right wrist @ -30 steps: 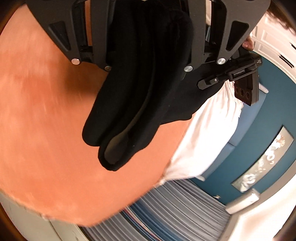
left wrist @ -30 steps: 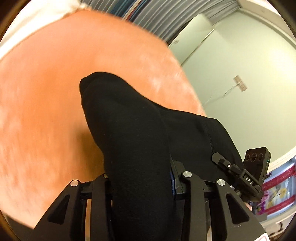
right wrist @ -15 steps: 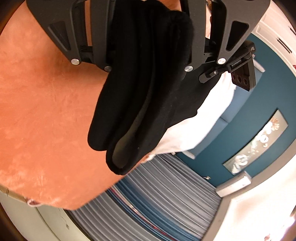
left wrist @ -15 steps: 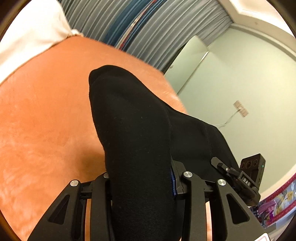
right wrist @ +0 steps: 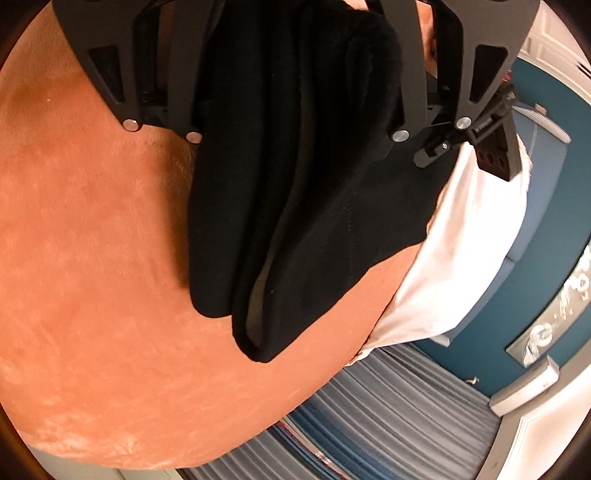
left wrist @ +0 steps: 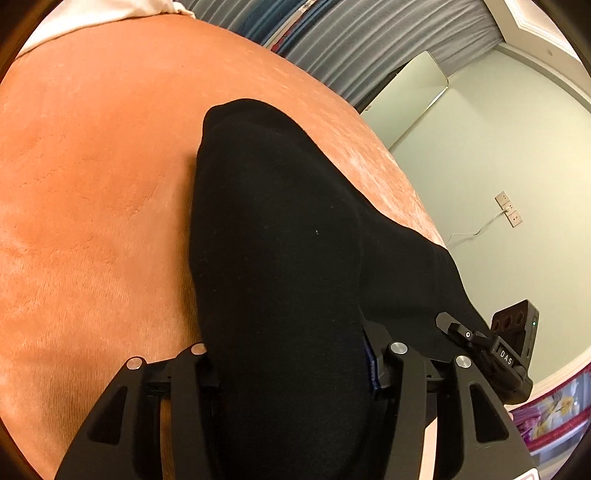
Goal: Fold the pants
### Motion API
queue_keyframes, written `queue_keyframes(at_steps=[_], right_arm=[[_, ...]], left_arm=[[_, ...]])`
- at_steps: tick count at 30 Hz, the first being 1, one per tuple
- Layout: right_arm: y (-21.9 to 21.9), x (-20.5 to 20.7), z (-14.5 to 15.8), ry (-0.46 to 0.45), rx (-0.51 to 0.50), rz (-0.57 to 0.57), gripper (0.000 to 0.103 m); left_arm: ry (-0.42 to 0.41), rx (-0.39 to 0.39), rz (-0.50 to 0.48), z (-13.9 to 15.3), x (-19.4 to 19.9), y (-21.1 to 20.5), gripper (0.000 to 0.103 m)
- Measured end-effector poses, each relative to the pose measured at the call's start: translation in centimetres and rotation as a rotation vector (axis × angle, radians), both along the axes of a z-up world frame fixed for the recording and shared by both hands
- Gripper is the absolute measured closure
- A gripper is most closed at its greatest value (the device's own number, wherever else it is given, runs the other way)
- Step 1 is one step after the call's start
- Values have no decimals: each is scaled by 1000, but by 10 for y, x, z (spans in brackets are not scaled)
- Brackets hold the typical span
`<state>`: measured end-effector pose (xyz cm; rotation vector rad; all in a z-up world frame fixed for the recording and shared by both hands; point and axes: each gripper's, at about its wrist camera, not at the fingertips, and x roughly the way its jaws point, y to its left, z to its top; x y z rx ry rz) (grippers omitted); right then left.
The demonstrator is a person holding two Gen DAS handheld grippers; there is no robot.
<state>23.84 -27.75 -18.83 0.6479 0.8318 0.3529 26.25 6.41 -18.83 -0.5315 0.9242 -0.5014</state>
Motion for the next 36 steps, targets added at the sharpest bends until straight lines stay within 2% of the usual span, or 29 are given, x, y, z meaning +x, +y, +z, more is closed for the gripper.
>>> queue_keyframes(at_steps=[4,6,8,11,12,13,14,15,17,20,21,23,24,25,26,28,31,32,34,35,36], right_arm=[[-23,-25,13,23,47,-53,47],[-35,-38,22,18,33,-74,40],[-40,-45,38,-25,-25,-93,40],[-37,-46,67,-101,-62,-91,35],[-32,-44,76,-134,-64,-77,41],[-25,-43,85,-169,-69,-42,52],[-12,-39,96,-194,-102,3,77],[0,-33,102,-198,-131,29,93],[32,-12,109,-189,-195,88,101],[57,23,96,-136,-300,97,101],[57,35,87,-102,-324,77,101],[39,56,62,-5,-362,-15,103],[22,63,47,40,-341,-53,103],[7,64,35,64,-309,-94,103],[-7,62,26,63,-235,-104,103],[-20,60,18,60,-147,-98,103],[-23,50,33,55,-132,-118,103],[-18,40,47,20,-128,-121,101],[-13,14,72,-59,-157,-96,102],[-6,-5,84,-96,-193,-73,102],[4,-18,88,-99,-227,-28,102]], left_arm=[[48,-24,47,17,-15,8,51],[51,-14,57,24,-23,17,51],[52,8,60,30,-29,24,51],[13,74,141,49,-33,33,53],[-24,71,196,62,-38,38,56],[-53,51,228,71,-42,41,56],[-85,13,249,81,-45,44,56],[-120,-28,247,95,-42,40,56],[-140,-15,208,107,-28,20,55],[-75,140,135,102,20,-28,54],[-8,205,125,84,41,-43,54],[83,245,135,61,66,-47,57],[99,248,147,49,73,-45,59],[98,274,151,42,79,-44,66],[84,306,144,40,82,-45,69],[72,290,151,36,84,-42,72],[52,235,175,39,75,-33,76],[37,216,183,51,66,-29,77],[10,227,194,66,45,-24,75],[-11,245,197,76,28,-17,70],[-40,269,192,85,9,-16,55]])
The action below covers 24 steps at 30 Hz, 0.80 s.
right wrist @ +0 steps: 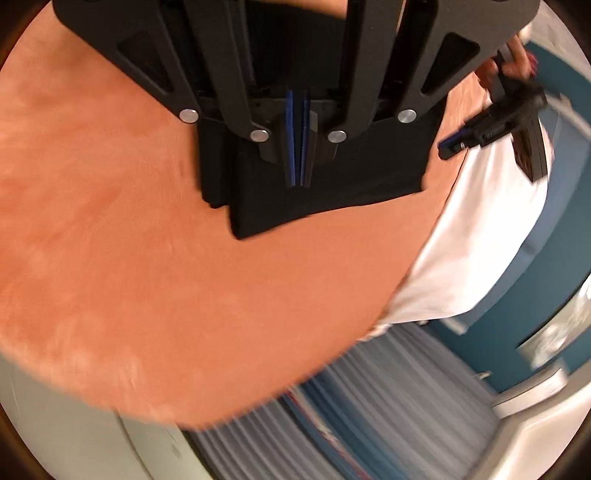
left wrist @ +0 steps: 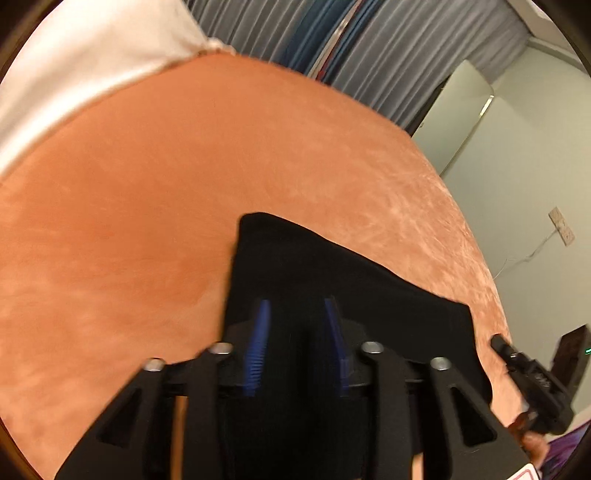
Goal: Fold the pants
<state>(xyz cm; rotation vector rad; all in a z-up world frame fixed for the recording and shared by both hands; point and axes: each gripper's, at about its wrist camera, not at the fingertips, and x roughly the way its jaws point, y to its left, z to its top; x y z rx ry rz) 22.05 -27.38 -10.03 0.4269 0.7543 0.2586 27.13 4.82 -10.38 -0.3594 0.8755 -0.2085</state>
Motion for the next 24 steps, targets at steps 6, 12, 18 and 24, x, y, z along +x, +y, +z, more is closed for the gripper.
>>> queue_keyframes(at_steps=[6,12,18,24], right_arm=[[-9,-17,-56,107,1,-2,103],[28,-45,-10,35,-149,20,101],[26,-52,-33,91,-165,-39,103],[44,-117,16,-47,-243,-69,97]], left_arm=[[142,111,-42,-56,-25,-7,42],[66,102,5,-27,-40,-3,52],[81,224,-1,-37,-43,-21,47],[-66,373,50,22,-96,-36,28]])
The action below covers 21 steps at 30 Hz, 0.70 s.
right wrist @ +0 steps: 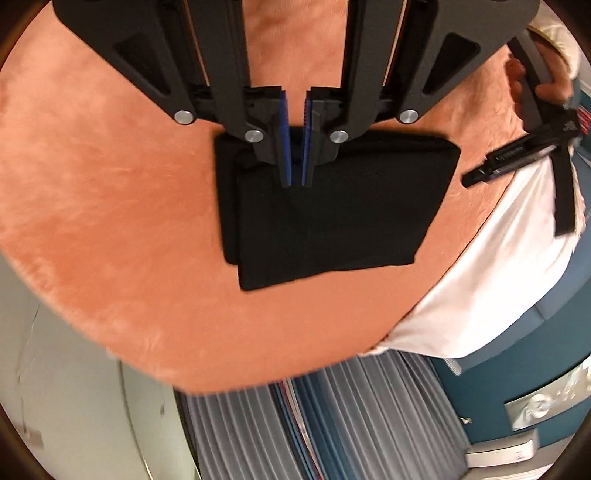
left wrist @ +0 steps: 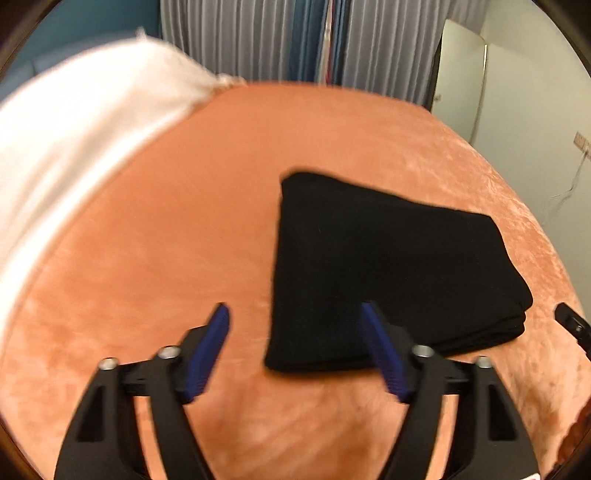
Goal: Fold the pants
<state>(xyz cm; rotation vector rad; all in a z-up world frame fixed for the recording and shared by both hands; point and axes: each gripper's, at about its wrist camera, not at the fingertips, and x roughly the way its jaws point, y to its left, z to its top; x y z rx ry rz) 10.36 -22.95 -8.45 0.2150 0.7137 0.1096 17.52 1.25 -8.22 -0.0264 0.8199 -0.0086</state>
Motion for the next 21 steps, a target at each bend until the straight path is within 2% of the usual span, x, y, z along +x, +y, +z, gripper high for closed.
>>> queue_keyframes(at_steps=[2,3,6,8,12,15,18,21], right_arm=[[3,-16,0,-5,-11,-18,96],[3,-24,-1,-1,-1,-21,96],[-5,-42,-3,16,23,-28,96],[-7,-54,-7,26,25,-33,96],[-4,-63,0,27,12,-19,96],[-4,-56,10,4,-21,-11,96],[-15,-34,16,-1,-88,-47,96],[-25,-10,16,25,-81,-51,96]], left_arm=[[-46,64,9,15,-19,-8,23],[-60,87,13,19,-26,-11,18],[-100,152,11,31,-52,-17,17],[-100,175,2,34,-65,-21,17],[-95,166,-10,36,-82,-26,17],[-74,166,-25,33,-80,-29,17],[-27,101,-62,27,-55,-25,17],[44,106,-40,8,-23,-20,17]])
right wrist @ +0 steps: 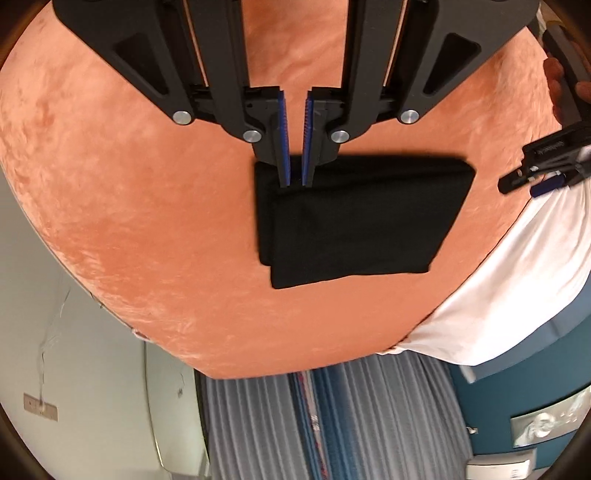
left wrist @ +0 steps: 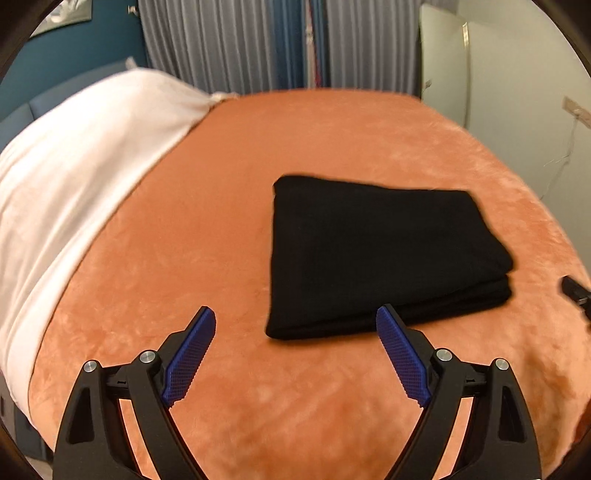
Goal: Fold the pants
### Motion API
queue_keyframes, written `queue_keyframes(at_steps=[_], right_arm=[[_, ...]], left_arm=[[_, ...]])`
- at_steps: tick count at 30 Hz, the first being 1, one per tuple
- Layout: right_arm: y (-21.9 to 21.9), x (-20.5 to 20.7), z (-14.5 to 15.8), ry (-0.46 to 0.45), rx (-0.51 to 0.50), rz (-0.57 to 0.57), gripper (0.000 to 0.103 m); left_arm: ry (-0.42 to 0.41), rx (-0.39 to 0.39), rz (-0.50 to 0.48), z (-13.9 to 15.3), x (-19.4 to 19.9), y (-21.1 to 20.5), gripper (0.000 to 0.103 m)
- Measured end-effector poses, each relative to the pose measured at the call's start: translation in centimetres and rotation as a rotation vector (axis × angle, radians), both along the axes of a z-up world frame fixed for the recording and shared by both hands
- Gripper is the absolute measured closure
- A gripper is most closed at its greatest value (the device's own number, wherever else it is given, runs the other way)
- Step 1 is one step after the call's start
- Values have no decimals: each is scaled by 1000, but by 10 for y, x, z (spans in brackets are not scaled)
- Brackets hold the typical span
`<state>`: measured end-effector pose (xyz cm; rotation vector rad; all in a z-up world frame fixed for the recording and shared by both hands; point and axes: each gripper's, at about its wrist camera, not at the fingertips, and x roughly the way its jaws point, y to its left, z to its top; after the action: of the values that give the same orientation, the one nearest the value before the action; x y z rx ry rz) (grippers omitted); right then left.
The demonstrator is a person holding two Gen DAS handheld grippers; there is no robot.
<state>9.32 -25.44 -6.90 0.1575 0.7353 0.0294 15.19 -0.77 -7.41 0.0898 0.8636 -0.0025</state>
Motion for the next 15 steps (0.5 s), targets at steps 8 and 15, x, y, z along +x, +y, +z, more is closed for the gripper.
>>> queue_keyframes(at_steps=[8,15], right_arm=[[35,70,-38,100,-38,119,97],[5,76,-63,137,49,116,103]], left_arm=[[61,33,2,-40,43,-8,17],[134,-41,-14,-78,54,8,14]])
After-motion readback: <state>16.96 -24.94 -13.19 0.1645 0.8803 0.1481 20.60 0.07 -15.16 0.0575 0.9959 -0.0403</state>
